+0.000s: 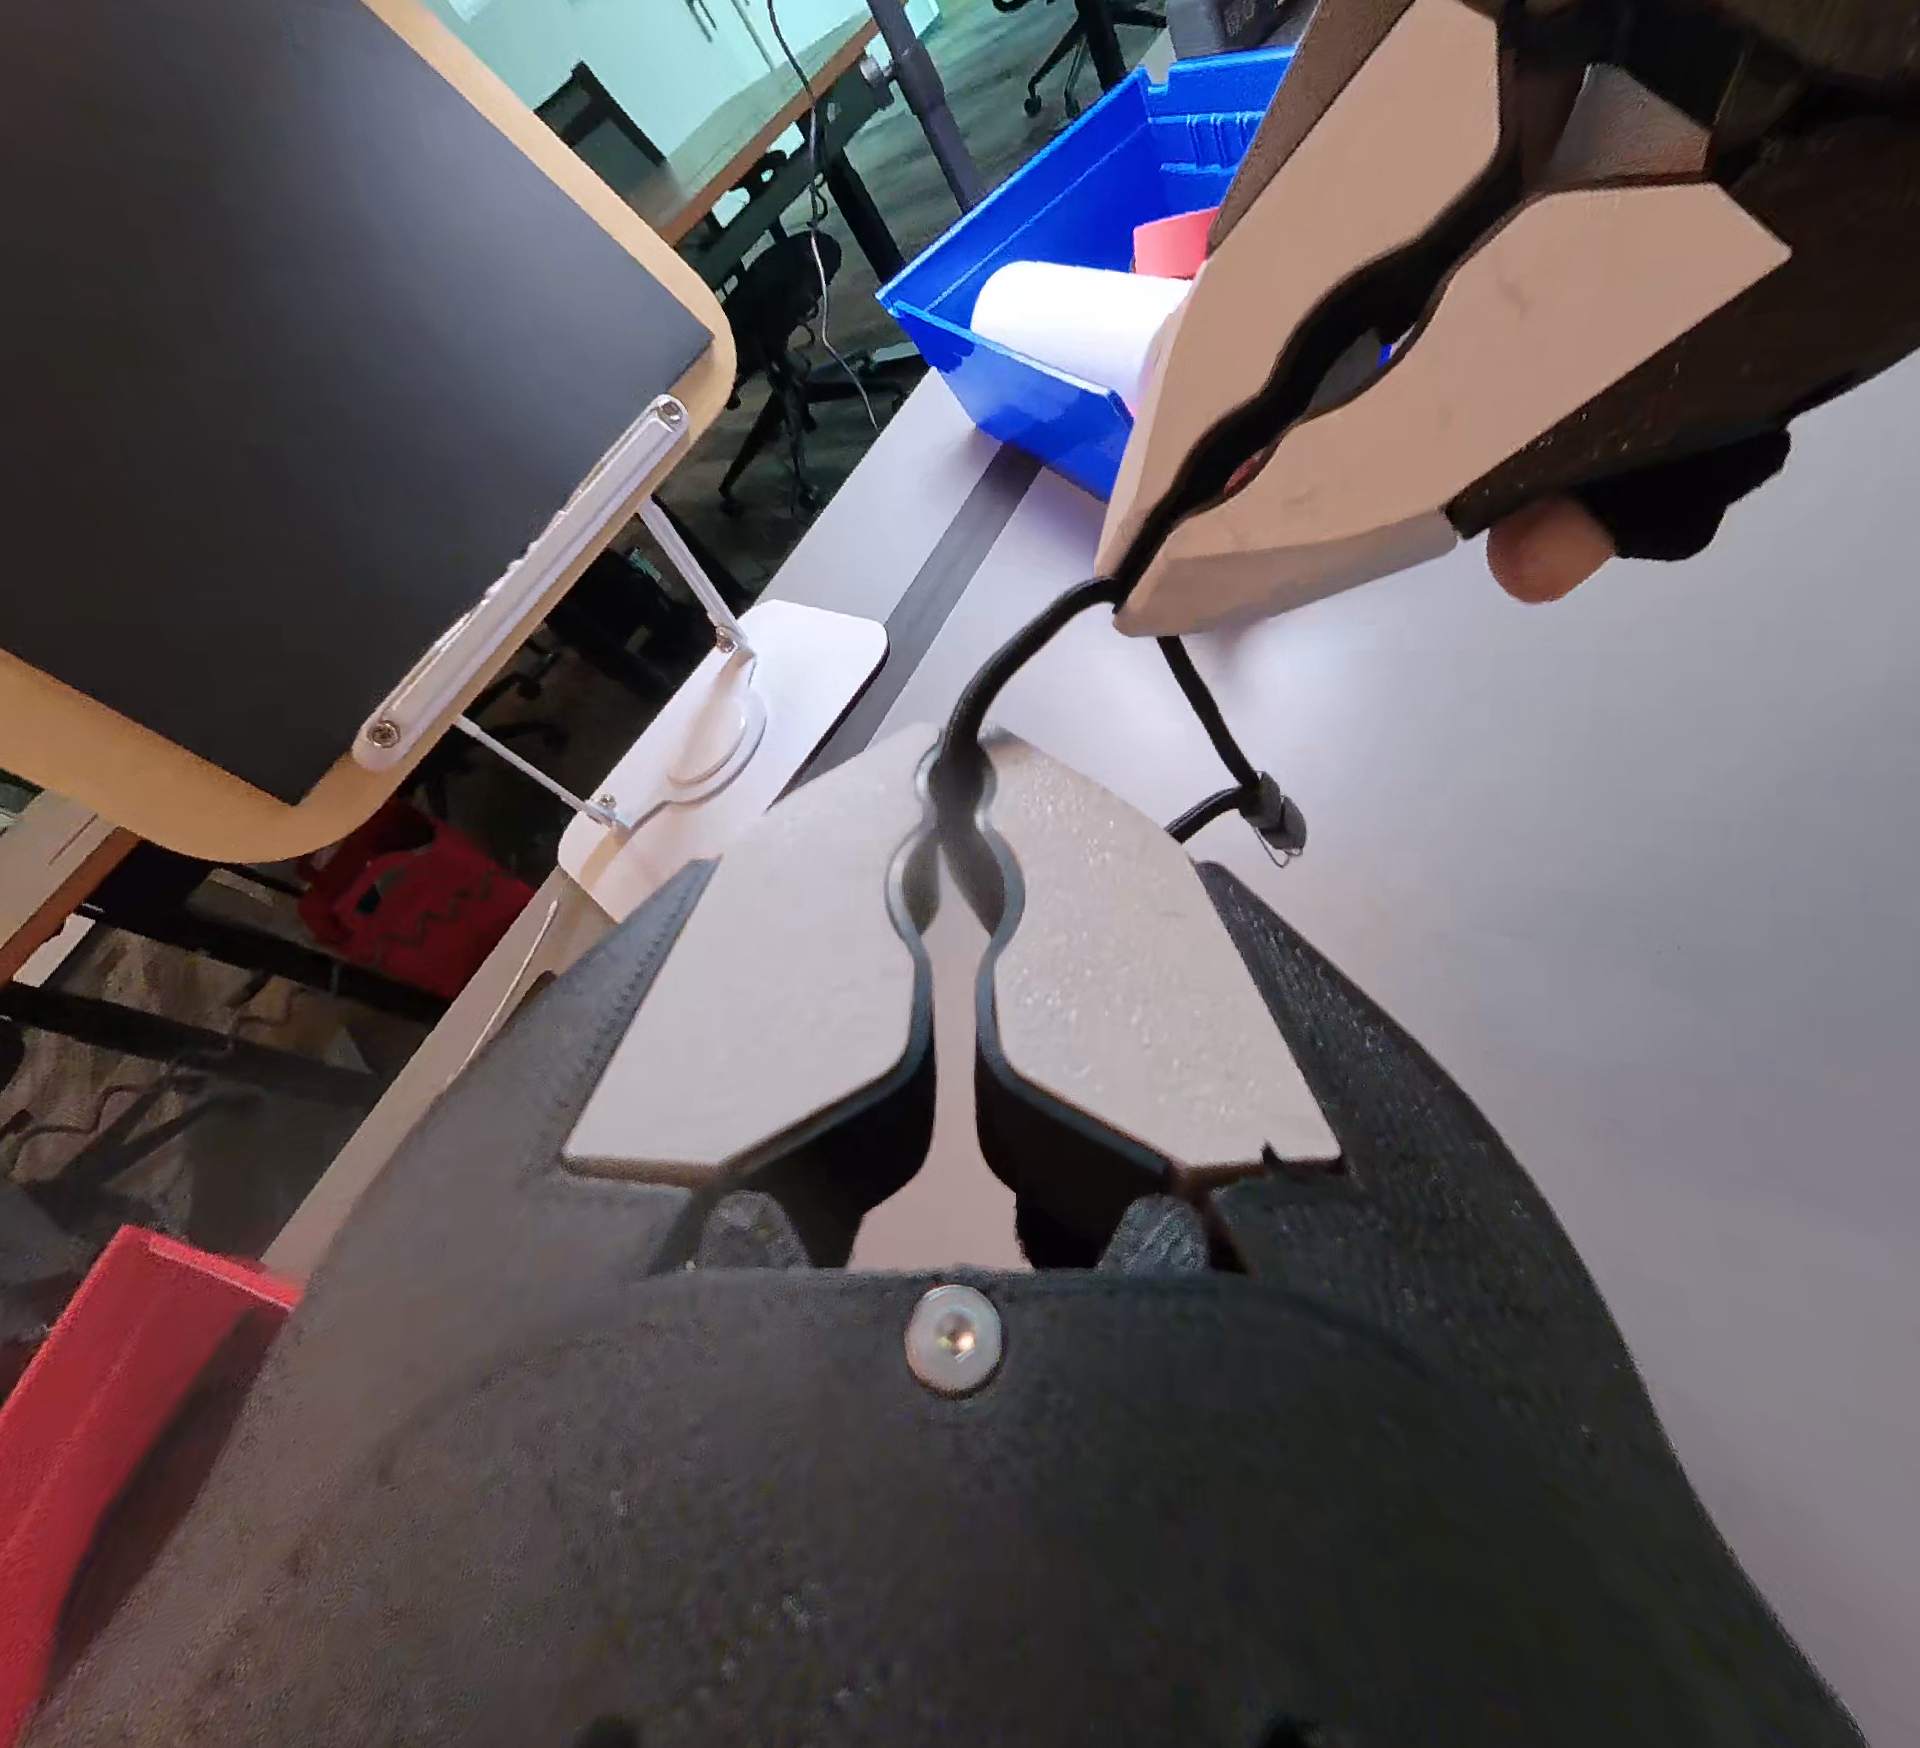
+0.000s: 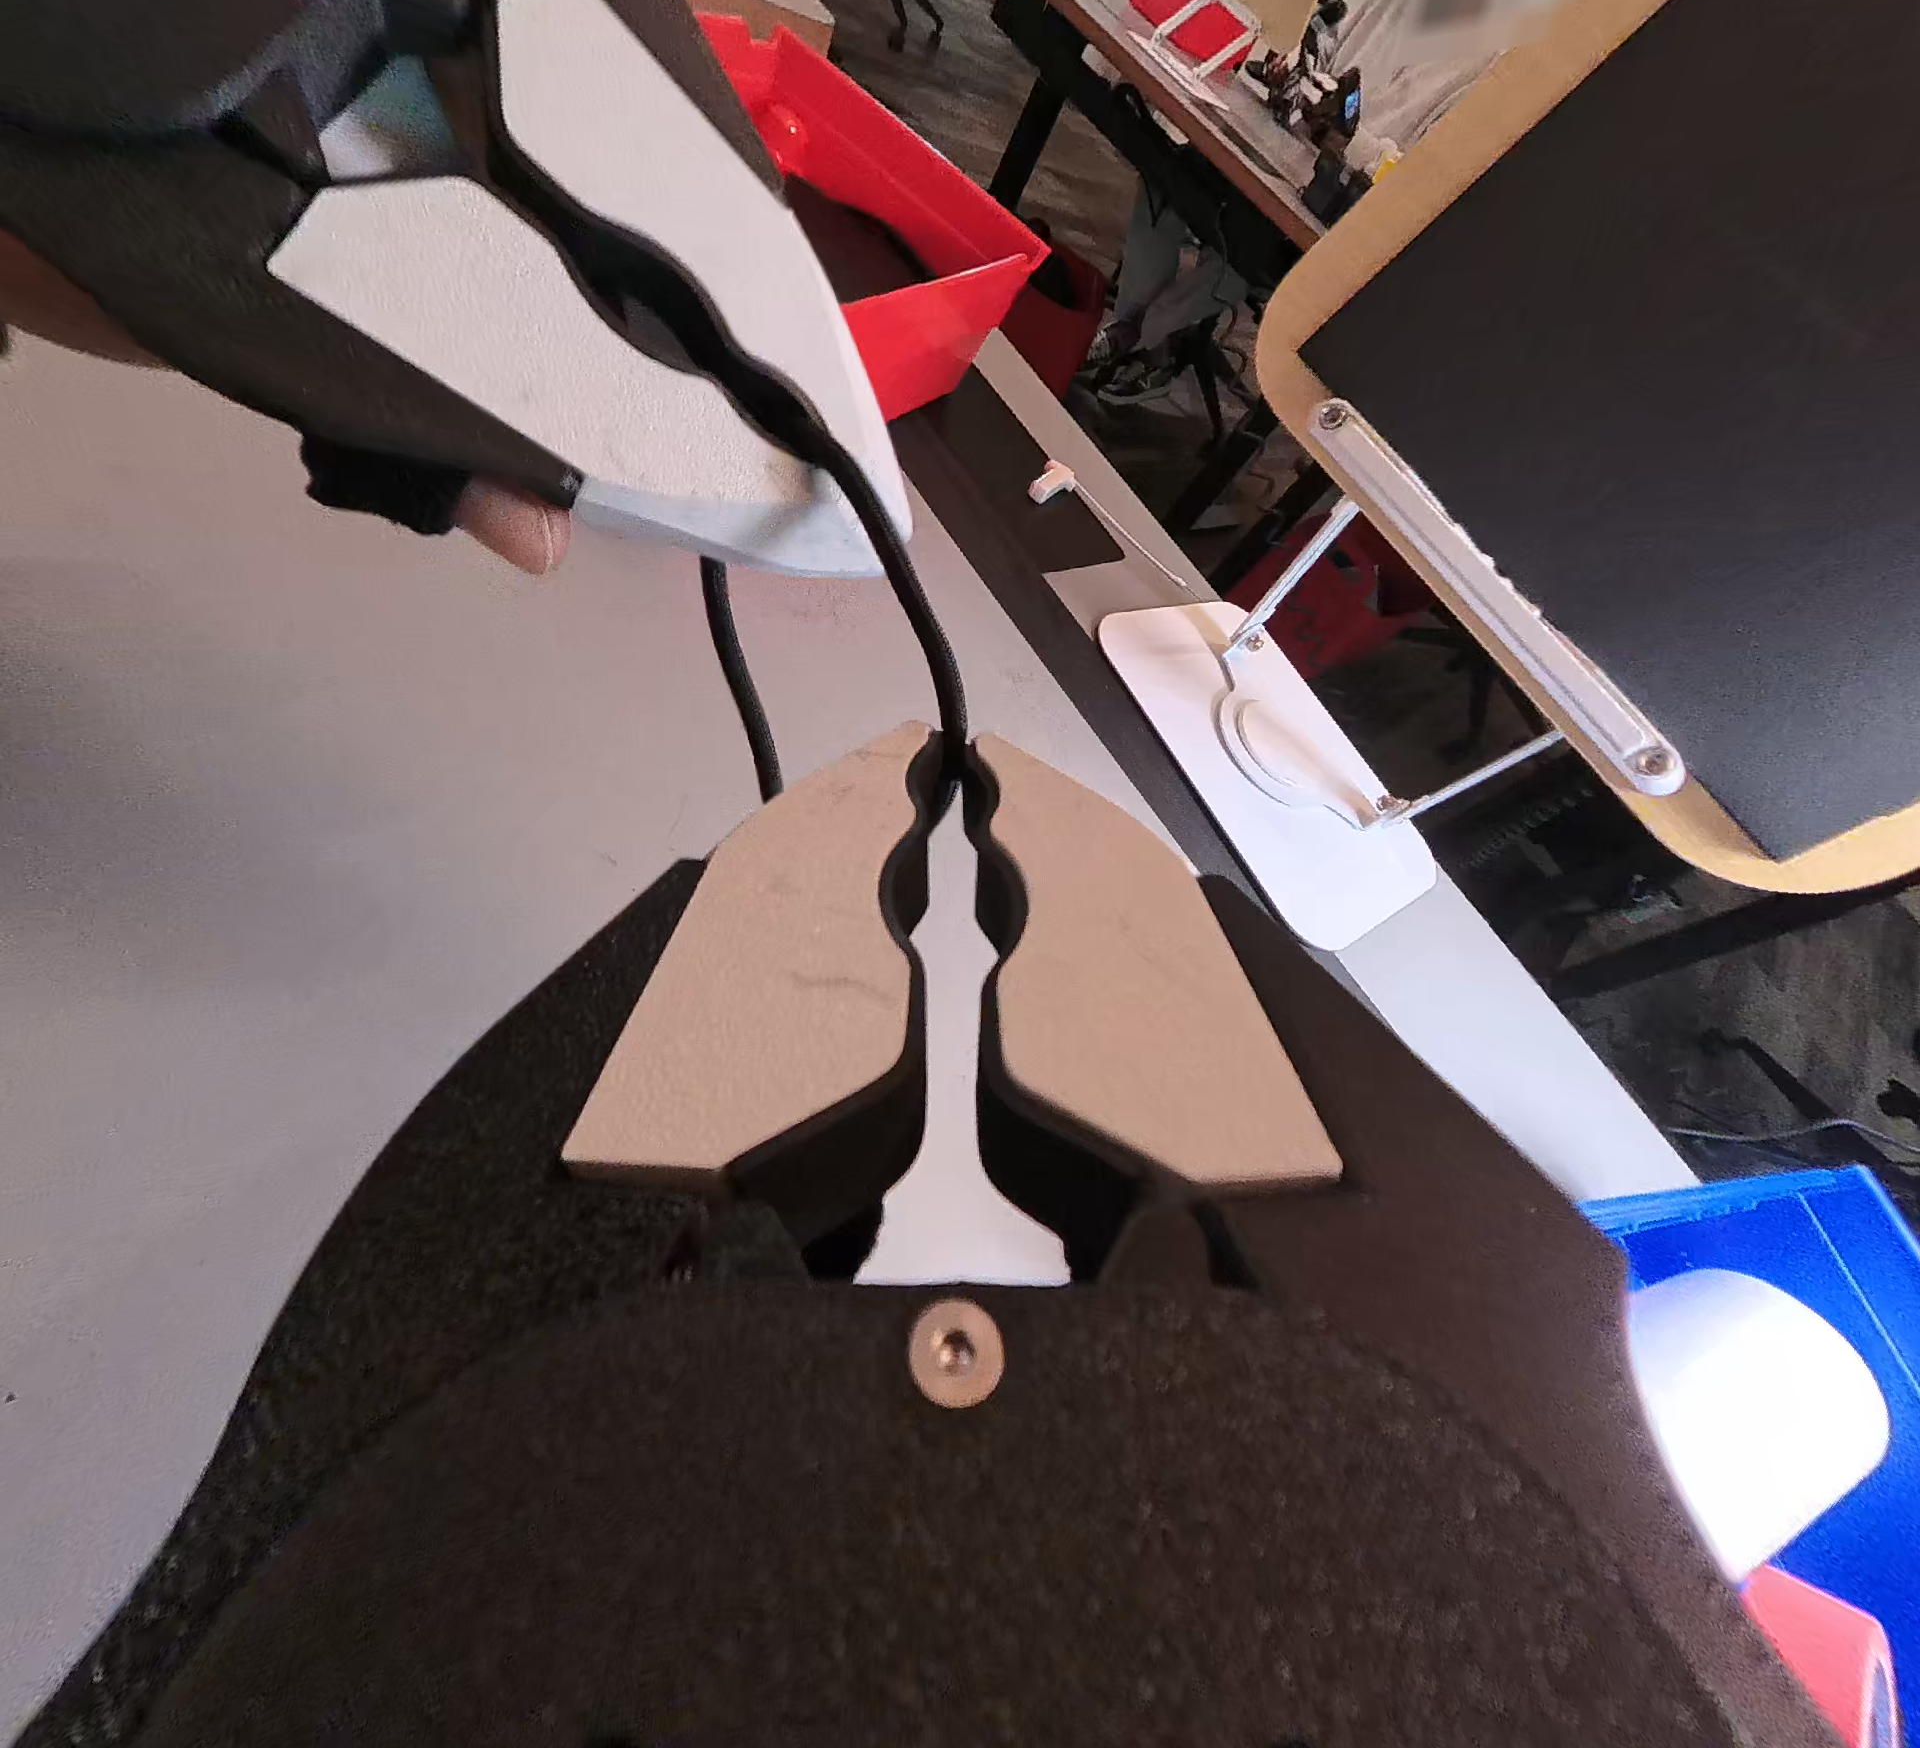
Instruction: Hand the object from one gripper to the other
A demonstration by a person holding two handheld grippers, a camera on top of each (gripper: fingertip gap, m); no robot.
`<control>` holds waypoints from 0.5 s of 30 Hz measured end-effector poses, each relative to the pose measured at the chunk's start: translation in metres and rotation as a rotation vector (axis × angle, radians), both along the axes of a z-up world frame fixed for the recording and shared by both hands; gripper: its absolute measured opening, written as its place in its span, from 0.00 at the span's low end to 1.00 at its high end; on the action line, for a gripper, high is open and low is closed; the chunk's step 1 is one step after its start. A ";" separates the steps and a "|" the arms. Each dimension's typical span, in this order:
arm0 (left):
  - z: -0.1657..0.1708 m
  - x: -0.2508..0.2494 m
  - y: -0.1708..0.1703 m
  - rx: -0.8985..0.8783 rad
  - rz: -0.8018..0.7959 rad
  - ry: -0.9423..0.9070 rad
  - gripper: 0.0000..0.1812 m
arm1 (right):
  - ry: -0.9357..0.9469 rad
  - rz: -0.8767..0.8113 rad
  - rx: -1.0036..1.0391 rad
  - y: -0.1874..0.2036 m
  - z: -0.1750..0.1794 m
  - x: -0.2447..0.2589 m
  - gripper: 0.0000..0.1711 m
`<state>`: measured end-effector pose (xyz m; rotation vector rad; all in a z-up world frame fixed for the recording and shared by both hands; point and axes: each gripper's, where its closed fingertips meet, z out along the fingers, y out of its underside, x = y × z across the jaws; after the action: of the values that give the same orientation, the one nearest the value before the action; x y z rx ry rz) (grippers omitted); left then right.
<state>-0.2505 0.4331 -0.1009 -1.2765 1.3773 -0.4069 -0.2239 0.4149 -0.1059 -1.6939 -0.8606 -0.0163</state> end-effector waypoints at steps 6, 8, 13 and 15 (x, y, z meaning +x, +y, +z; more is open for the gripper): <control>-0.004 0.001 -0.003 -0.036 -0.023 0.031 0.00 | -0.014 0.035 0.002 -0.003 -0.003 -0.009 0.05; -0.007 0.003 -0.007 -0.042 -0.034 0.050 0.00 | -0.040 0.041 0.034 -0.003 -0.001 -0.012 0.13; -0.015 0.008 -0.015 -0.044 -0.059 0.090 0.00 | -0.108 0.057 0.123 -0.006 0.002 -0.020 0.06; -0.014 0.008 -0.016 -0.055 -0.064 0.081 0.00 | -0.091 0.069 0.120 -0.007 0.002 -0.020 0.00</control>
<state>-0.2421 0.4172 -0.1149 -1.3082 1.4873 -0.4438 -0.2443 0.4083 -0.1037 -1.5598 -0.9666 -0.0973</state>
